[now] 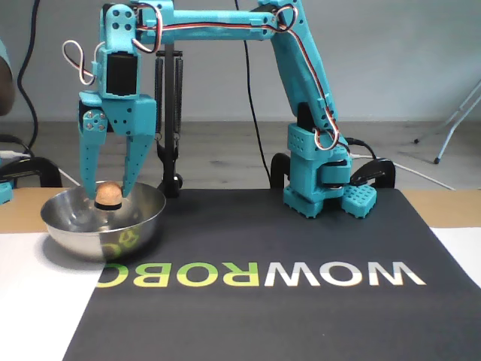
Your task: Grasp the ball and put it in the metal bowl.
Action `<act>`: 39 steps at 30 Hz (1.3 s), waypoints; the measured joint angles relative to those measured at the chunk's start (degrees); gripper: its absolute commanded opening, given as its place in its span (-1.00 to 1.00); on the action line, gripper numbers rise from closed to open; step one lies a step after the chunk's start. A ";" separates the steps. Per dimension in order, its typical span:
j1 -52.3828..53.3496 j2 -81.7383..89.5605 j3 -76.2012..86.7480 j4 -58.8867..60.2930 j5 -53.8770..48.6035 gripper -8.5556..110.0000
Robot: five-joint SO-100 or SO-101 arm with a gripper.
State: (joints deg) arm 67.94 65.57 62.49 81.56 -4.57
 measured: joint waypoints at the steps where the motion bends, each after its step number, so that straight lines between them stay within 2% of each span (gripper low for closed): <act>1: 0.00 0.00 0.00 0.00 0.00 -0.19; 16: 0.00 0.00 0.00 0.00 0.00 -0.17; 20: 0.00 0.00 0.00 0.00 0.00 0.10; 22: 0.00 0.00 0.00 0.00 0.00 0.14; 39: 0.00 0.00 0.00 0.09 0.00 0.14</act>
State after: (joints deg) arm 67.94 65.57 62.49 81.65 -4.57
